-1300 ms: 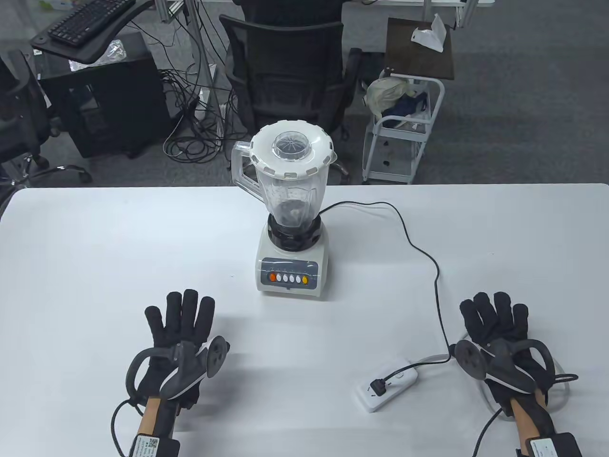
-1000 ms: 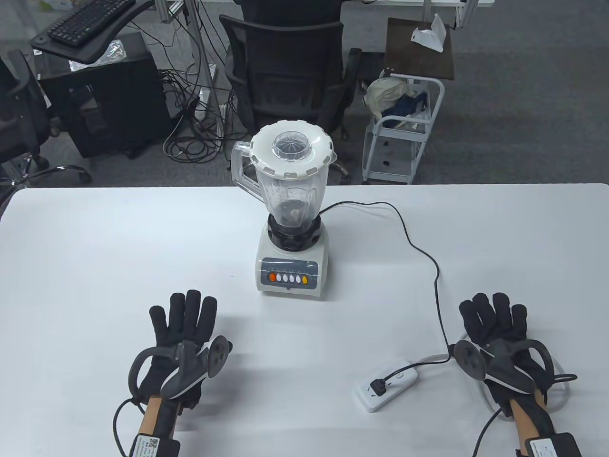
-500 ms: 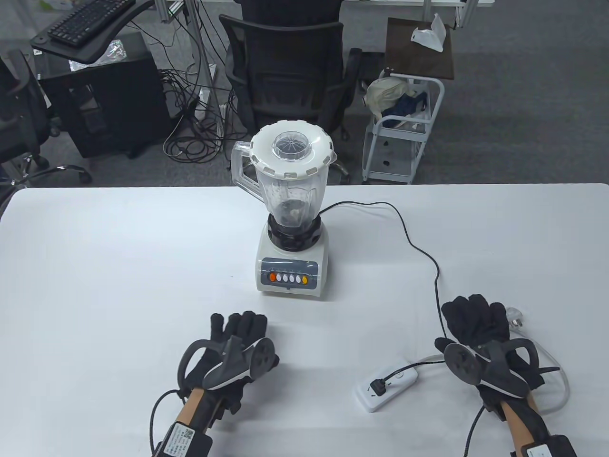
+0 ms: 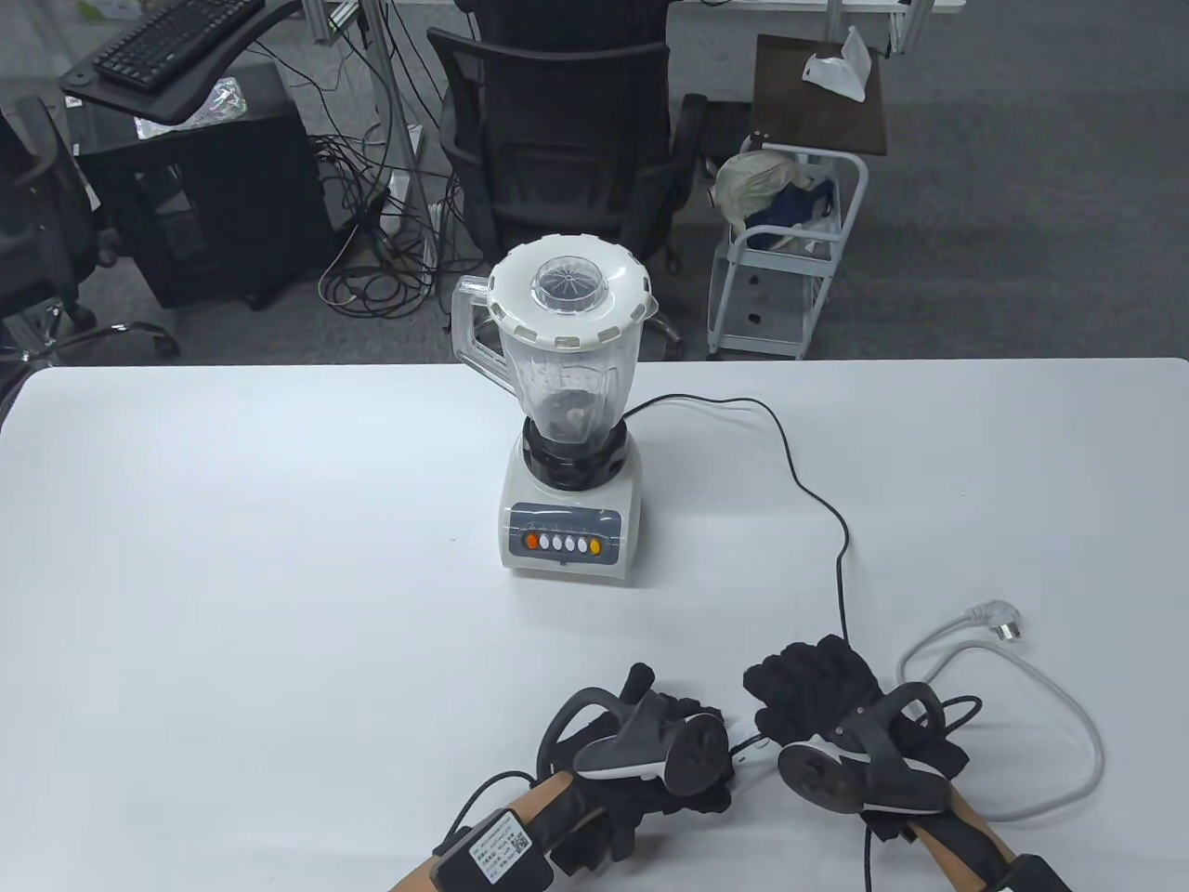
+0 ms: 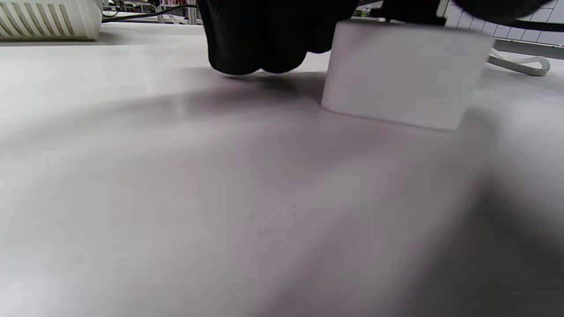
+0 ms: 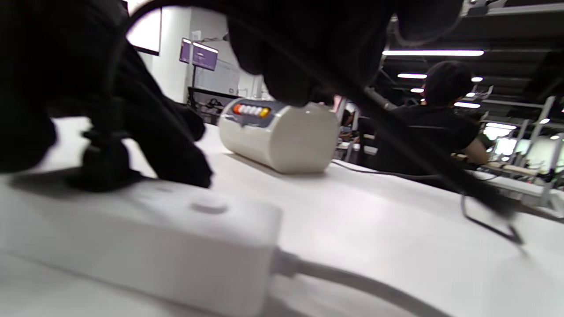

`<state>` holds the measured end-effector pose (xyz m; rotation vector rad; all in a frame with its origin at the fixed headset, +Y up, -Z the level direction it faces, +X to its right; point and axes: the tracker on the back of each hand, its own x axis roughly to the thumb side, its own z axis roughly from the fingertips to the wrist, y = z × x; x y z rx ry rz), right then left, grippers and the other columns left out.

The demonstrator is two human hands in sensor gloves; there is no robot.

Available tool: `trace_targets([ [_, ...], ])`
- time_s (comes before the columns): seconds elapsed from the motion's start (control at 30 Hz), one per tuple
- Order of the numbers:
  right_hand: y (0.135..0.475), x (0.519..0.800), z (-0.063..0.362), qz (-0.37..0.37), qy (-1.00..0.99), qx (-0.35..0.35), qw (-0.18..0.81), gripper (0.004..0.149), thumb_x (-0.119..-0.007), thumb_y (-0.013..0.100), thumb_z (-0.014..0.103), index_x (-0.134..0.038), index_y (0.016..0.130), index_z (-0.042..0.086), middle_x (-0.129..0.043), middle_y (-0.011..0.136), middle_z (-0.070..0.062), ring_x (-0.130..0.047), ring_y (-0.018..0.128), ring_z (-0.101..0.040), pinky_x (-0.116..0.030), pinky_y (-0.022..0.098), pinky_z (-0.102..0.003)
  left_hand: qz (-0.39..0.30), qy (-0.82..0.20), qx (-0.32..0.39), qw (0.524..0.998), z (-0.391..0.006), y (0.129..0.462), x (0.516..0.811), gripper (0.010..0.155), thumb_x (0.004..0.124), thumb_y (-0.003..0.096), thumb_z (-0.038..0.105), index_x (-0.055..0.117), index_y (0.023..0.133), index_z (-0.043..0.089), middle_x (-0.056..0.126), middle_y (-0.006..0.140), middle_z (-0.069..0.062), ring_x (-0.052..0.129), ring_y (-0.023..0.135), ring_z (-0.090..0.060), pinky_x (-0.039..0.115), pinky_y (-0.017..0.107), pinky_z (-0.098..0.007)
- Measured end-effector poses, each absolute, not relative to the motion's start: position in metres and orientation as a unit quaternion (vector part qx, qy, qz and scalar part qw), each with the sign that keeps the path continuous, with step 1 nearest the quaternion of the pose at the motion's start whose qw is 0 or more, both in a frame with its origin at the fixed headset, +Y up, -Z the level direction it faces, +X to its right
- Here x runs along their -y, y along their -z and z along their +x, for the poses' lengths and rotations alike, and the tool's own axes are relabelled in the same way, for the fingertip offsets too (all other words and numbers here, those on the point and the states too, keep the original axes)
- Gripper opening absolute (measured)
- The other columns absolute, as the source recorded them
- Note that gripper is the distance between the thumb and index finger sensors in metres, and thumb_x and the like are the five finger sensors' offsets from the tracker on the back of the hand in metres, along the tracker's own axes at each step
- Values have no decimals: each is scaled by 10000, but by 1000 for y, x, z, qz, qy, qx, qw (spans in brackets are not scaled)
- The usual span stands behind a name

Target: Unplug the blender

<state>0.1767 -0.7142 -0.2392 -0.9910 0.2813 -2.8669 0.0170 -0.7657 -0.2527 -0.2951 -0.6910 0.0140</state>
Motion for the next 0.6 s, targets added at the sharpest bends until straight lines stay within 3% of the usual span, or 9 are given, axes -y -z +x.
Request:
trace_targets([
  [0.17,231,723,156,-370,926,-63,40,534,-539,478,476,-671,913,196,-876,834,15,-869,812,-297,-630,693,-542,-137,-31,334,932,14,251,769,841,631,422,664,566,1106,180,699,1116,-68,757,1019,-309,354,790,-583],
  [0.33,227,731,142,-389,909,-88,118,435,-622,451,448,-725,822,248,-921,713,97,-944,713,-211,-704,661,-496,-131,-40,333,933,13,250,771,830,625,426,652,570,1102,173,705,1110,-69,752,1019,-312,360,787,-583],
  [0.6,226,730,137,-394,911,-91,79,415,-657,433,419,-783,768,209,-945,609,95,-973,602,-192,-731,638,-485,-123,-46,330,935,11,249,772,818,608,423,650,571,1093,181,707,1106,-51,746,1020,-297,370,783,-583],
])
